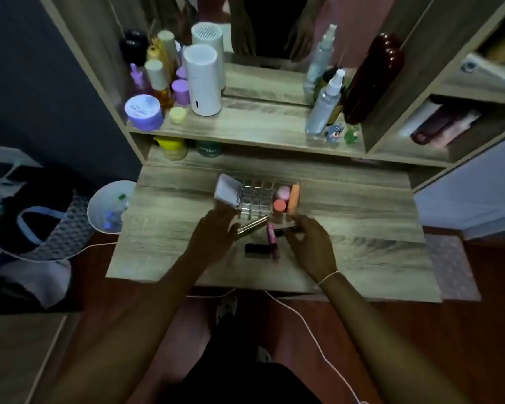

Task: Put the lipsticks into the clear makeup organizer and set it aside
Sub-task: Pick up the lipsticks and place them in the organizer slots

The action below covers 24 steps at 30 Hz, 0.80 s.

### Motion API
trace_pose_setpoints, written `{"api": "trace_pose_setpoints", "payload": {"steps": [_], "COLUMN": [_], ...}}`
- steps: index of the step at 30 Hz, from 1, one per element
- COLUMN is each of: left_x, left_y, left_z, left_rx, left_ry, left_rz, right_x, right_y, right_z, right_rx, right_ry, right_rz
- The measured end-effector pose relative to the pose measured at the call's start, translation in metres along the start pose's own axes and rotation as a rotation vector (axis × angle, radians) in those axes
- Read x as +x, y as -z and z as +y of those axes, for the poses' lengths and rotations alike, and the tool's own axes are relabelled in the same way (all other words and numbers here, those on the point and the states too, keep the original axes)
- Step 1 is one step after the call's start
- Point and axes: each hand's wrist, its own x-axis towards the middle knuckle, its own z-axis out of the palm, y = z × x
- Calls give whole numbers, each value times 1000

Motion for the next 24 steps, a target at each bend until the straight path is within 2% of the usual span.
{"api": "trace_pose_setpoints", "payload": {"steps": [4, 8, 10, 24], "left_x": [9, 22, 25, 48], "left_y": [-18, -30, -35, -52], "left_z": [-9, -16, -17, -26], "left_rx": [7, 97, 83, 96], "left_ry": [-18, -94, -76, -40], "left_rz": [-60, -64, -135, -270], "right_x": [-7, -8, -9, 9], "right_y": [-23, -39, -45, -63], "right_z": [9, 17, 19, 13], "right_rx": [13, -13, 8, -99], "right_ry": [-166, -248, -297, -332], "right_rz": [-51, -57, -68, -36]}}
